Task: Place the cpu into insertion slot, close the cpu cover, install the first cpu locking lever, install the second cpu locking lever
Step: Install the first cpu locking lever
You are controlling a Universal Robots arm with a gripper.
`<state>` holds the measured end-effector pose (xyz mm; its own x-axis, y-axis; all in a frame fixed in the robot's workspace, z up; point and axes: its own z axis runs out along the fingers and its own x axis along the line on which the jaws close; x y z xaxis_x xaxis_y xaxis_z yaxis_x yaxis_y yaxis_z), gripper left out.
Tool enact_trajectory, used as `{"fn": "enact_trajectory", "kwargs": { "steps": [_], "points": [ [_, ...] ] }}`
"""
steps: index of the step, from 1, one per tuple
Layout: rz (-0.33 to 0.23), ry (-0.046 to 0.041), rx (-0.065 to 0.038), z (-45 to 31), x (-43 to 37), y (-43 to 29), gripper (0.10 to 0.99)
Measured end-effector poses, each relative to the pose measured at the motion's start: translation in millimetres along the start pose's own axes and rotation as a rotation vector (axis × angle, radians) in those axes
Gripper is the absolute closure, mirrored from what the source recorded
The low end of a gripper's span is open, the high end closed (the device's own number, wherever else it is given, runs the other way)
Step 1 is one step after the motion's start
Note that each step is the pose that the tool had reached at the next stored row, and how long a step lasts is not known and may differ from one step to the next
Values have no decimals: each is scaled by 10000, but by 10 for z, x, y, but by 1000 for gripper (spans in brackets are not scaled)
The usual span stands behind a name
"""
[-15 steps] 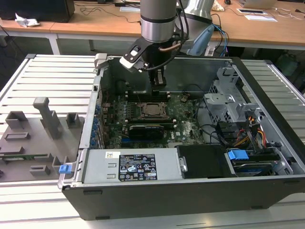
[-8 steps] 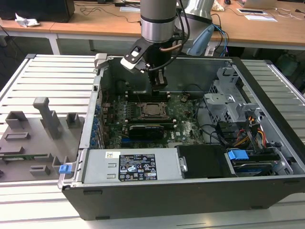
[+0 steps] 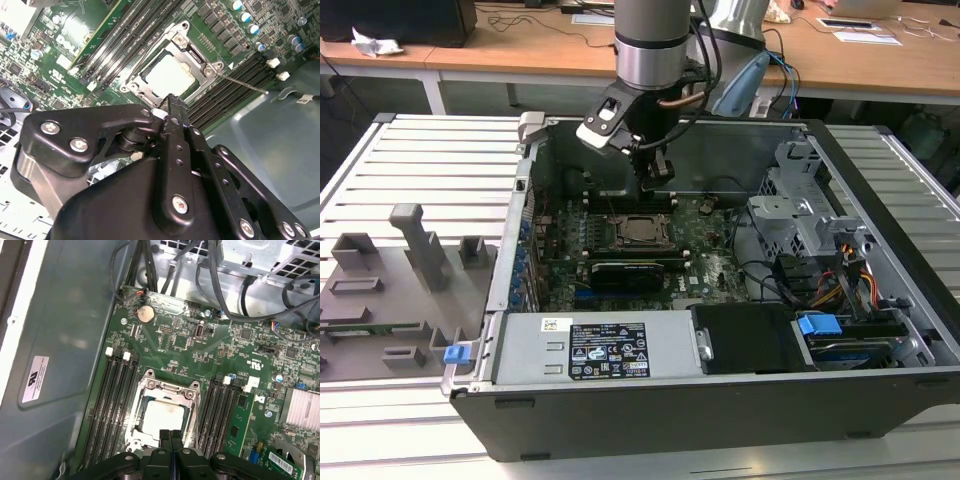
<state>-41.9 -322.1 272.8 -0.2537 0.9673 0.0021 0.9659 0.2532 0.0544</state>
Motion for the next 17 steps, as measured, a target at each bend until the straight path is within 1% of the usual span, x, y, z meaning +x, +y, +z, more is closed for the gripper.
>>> {"fn": "enact_trajectory", "kwargs": {
  "steps": [7, 17],
  "points": [
    [-623, 34, 1, 0, 0, 0, 980],
    [-1220, 67, 3, 0, 0, 0, 980]
  ]
}}
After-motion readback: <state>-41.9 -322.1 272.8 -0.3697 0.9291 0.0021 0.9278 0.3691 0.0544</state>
